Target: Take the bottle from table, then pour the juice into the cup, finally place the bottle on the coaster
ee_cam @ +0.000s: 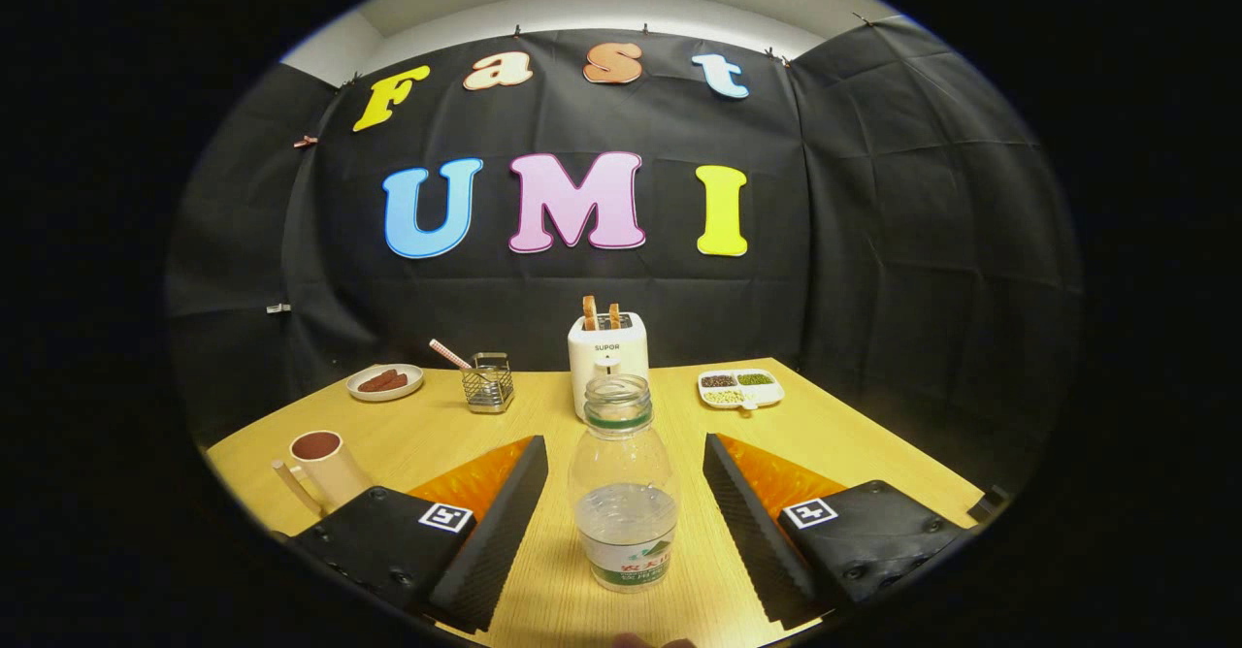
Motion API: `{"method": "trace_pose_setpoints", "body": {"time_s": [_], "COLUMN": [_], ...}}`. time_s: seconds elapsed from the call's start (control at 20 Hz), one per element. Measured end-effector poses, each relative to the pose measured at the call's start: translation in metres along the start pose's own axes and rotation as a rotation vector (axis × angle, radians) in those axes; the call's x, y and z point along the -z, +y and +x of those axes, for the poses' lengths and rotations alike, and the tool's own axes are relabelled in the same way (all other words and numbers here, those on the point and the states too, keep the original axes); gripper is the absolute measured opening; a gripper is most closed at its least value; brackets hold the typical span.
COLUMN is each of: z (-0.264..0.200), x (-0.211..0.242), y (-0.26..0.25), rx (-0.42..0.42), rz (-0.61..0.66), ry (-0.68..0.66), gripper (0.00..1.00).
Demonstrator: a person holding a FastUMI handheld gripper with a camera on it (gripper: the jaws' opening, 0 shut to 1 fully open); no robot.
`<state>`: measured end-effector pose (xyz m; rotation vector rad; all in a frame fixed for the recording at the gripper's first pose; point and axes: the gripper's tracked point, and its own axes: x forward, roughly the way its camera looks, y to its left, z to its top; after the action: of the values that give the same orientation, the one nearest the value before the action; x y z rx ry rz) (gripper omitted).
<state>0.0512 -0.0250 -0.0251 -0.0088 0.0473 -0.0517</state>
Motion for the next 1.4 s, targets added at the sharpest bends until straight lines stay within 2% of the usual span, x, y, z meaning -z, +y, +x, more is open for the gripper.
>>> {"method": "trace_pose_setpoints", "body": {"time_s": [0.4,0.75,1.0,1.15,1.4], "z": [0.021,0.027,0.032,0.032,0.033], "x": [0.043,0.063,0.065,0.064,0.064], "y": [-0.004,0.001,0.002,0.008,0.032], "rx": [-0.004,-0.008,-0.013,-0.047,-0.116], "rz": [0.036,0.036,0.008,-0.02,-0.163], "ry": [0.068,0.086,0.08,0.065,0.058], "gripper": [1.0,0.99,0.82,0.8,0.74]}}
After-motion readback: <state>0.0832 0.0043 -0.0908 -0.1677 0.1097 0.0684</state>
